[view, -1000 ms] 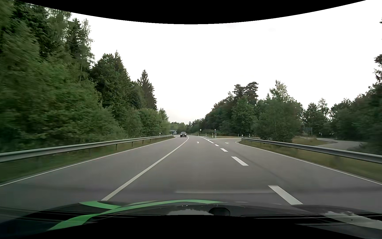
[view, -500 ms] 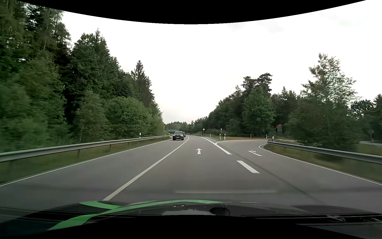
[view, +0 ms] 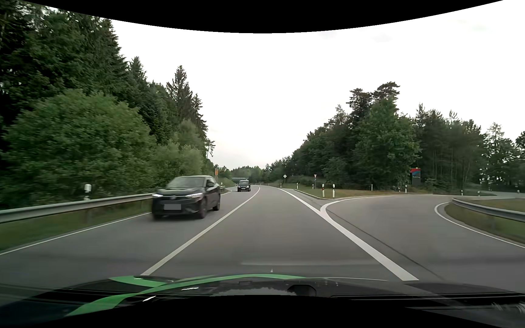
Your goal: Follow the waypoints while adhering to traffic rules and regulations
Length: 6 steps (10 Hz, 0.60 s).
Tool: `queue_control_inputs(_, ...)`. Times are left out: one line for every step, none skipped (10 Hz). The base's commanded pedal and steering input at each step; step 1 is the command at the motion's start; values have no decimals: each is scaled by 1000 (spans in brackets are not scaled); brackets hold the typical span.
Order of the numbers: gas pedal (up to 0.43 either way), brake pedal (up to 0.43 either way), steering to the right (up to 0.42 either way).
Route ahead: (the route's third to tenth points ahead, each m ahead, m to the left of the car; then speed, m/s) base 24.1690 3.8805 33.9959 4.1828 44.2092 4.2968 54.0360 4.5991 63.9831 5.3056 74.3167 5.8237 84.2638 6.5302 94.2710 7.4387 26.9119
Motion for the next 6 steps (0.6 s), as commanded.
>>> queue_control_inputs(339,0,-9)
queue_control_inputs(350,0,-9)
queue_control_inputs(350,0,-9)
queue_control_inputs(350,0,-9)
queue_control_inputs(350,0,-9)
queue_control_inputs(311,0,-9)
